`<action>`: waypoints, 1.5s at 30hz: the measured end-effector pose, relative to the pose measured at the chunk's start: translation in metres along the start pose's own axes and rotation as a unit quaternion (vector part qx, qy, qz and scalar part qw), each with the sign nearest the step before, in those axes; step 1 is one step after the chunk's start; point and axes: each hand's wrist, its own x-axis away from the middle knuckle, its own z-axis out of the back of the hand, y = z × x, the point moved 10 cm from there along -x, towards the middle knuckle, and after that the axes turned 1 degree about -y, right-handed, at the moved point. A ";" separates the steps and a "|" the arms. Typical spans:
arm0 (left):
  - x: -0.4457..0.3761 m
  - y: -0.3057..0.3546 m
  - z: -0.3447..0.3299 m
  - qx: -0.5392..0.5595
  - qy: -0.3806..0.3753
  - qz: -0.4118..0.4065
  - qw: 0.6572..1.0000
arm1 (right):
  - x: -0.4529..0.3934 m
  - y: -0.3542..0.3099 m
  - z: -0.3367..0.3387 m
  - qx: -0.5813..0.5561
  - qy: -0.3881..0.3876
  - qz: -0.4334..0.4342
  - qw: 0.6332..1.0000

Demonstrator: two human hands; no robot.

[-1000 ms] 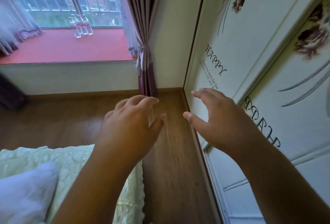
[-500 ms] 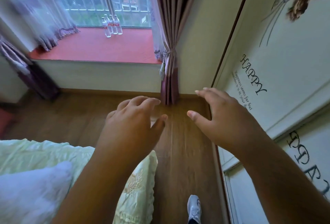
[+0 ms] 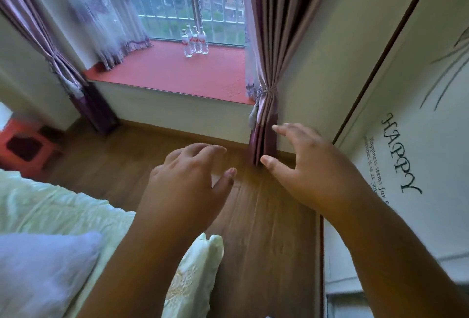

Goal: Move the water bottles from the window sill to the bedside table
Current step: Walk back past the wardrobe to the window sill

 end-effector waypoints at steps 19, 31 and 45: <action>-0.198 0.002 0.007 0.036 -0.012 -0.088 0.995 | -0.151 0.015 0.028 0.009 0.058 -0.075 0.995; -0.279 -0.087 0.023 0.025 0.010 -0.023 0.999 | -0.276 -0.041 -0.014 0.002 0.023 -0.007 1.000; -0.380 -0.121 0.045 -0.022 0.102 0.160 0.982 | -0.463 -0.078 -0.036 -0.020 -0.077 0.188 0.979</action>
